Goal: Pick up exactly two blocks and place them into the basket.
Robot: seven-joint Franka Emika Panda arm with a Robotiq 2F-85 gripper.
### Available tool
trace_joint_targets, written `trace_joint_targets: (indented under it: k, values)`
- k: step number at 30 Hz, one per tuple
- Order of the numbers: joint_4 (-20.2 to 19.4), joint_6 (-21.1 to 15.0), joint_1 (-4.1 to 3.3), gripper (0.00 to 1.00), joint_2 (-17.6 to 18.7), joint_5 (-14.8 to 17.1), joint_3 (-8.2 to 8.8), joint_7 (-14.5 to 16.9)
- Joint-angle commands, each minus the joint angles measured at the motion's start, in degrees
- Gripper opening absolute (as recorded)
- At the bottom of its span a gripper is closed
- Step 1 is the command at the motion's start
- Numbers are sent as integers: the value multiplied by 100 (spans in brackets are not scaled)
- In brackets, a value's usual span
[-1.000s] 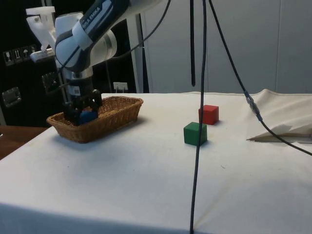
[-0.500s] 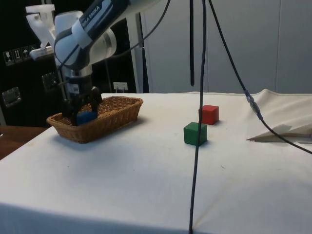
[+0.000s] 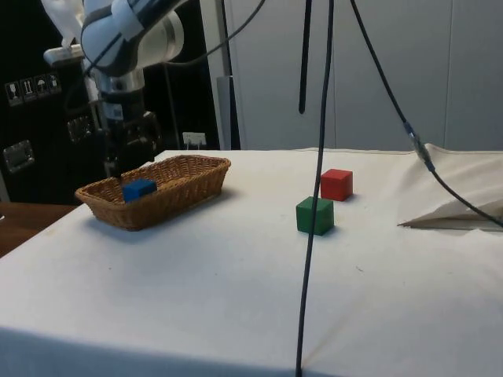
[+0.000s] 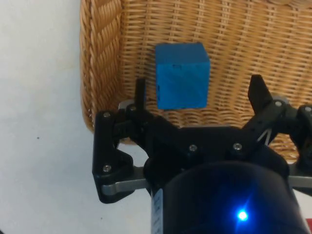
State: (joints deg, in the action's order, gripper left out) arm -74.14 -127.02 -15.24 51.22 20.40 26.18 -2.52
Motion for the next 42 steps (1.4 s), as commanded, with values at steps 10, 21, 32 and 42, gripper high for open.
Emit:
trace_joint_targets:
  k: [10,21,32,42]
  values:
    - [-298,183,-126,100,-407,-126,143,80]
    - [-871,212,-246,100,-1020,-332,172,86]
    - [-1404,-40,-395,100,-1530,-395,120,23]
    - [-2000,-493,-458,100,-1896,-367,23,63]
